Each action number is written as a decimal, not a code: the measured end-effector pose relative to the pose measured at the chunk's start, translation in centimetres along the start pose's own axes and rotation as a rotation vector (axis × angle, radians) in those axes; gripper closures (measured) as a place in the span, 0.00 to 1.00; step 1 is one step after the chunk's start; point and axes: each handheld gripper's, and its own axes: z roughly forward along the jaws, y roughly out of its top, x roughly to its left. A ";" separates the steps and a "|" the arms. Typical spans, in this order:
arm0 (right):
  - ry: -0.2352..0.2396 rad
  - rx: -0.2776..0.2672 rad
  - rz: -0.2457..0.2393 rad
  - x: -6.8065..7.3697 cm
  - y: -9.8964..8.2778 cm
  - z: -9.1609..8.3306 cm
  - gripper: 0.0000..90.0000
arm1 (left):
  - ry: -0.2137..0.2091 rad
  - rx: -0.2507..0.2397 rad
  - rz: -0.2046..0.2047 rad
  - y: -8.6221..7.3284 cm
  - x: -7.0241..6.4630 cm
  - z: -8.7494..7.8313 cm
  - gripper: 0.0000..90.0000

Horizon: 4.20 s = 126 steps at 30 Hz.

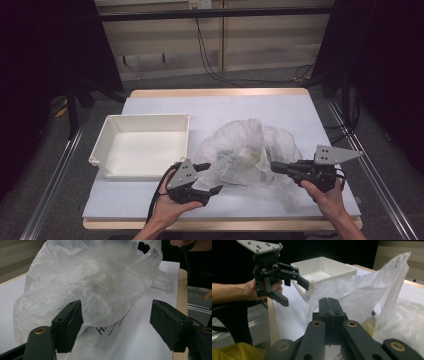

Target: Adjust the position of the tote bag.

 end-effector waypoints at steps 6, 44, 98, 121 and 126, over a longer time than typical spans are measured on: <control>0.033 -0.033 -0.021 0.3 1.7 0.9 1.00 | -0.019 -0.023 0.017 1.0 -0.2 0.7 0.30; 0.149 -0.029 -0.082 2.4 3.4 4.3 1.00 | -0.129 -0.064 0.071 4.8 -1.9 6.9 0.91; -0.180 0.121 0.088 2.1 -7.3 -4.5 0.57 | -0.041 -0.051 -0.032 1.5 1.7 -2.2 1.00; -0.113 0.334 0.031 2.1 -9.4 -1.4 0.57 | 0.025 -0.040 -0.077 -0.2 3.4 -4.1 1.00; -0.107 0.339 0.029 2.0 -9.4 -1.5 0.86 | 0.031 -0.054 -0.091 -0.4 3.7 -4.7 1.00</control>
